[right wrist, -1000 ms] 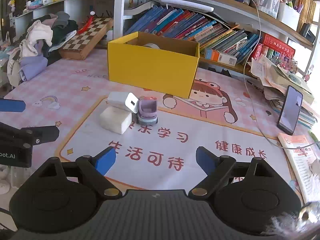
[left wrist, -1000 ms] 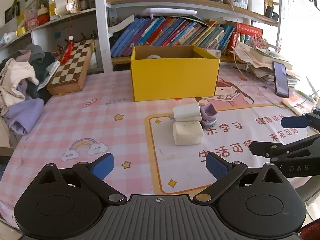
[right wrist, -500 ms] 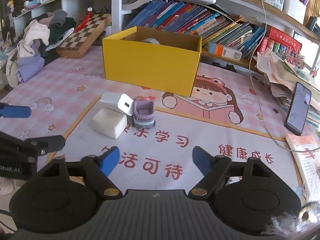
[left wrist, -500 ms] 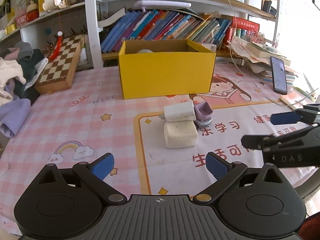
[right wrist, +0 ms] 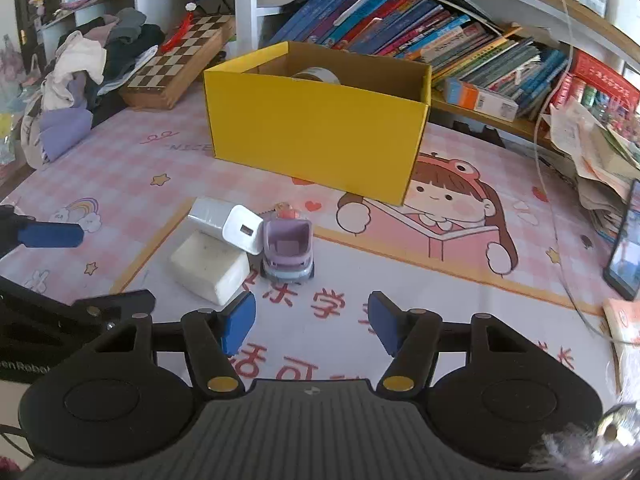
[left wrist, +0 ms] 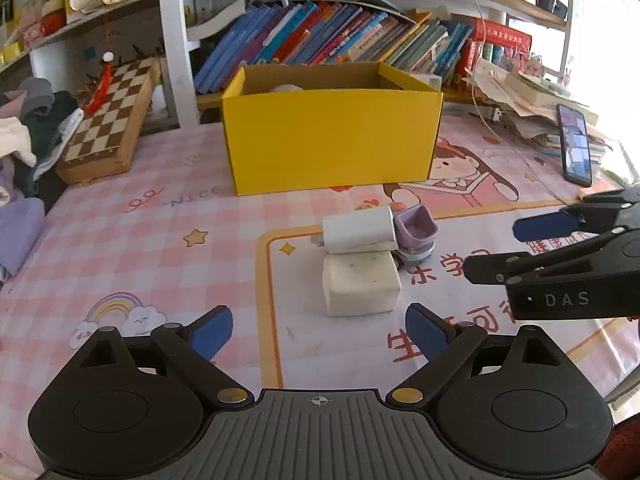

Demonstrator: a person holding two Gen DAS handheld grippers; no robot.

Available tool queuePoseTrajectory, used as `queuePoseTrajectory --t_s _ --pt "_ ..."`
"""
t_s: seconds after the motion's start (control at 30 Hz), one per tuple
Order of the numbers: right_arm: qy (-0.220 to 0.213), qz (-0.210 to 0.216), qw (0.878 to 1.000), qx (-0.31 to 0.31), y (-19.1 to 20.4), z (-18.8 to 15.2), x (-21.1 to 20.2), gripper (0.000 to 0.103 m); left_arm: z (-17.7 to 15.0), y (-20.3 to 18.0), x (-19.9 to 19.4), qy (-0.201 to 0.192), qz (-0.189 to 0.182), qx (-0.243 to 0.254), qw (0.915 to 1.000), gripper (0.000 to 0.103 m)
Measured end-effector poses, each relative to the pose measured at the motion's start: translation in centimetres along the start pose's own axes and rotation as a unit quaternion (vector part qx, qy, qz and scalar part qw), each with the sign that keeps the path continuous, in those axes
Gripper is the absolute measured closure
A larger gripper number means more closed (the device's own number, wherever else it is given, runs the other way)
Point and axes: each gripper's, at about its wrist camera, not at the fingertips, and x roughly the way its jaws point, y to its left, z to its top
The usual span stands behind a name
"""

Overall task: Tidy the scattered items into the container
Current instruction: 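Move the left tool to the white block while the right tool approaches the purple cup, then close the left gripper on the white block while the right gripper grasps the purple cup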

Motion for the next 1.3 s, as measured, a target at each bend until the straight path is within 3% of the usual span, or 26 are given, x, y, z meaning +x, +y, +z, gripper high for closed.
queuePoseTrajectory --t_s 0.27,0.8,1.0,1.07,1.3 --pt "0.011 0.021 1.0 -0.004 -0.8 1.2 1.8 0.052 0.7 -0.6 2.3 0.022 0.002 0.004 0.9998 0.016" --pt "0.019 0.05 0.998 -0.013 -1.7 2.8 4.1 0.053 2.1 -1.6 5.6 0.041 -0.025 0.018 0.9987 0.027" --pt "0.022 0.05 0.998 -0.009 -2.1 3.0 4.5 0.053 2.3 -1.5 6.8 0.052 -0.031 0.019 0.998 0.038" --pt "0.023 0.054 0.998 -0.011 -2.0 3.1 4.6 0.053 2.3 -1.1 6.8 0.054 -0.047 0.011 0.9974 0.049" --pt "0.025 0.069 0.997 -0.015 -1.2 3.3 5.1 0.053 1.8 0.1 5.7 0.059 -0.036 -0.002 0.9976 0.059"
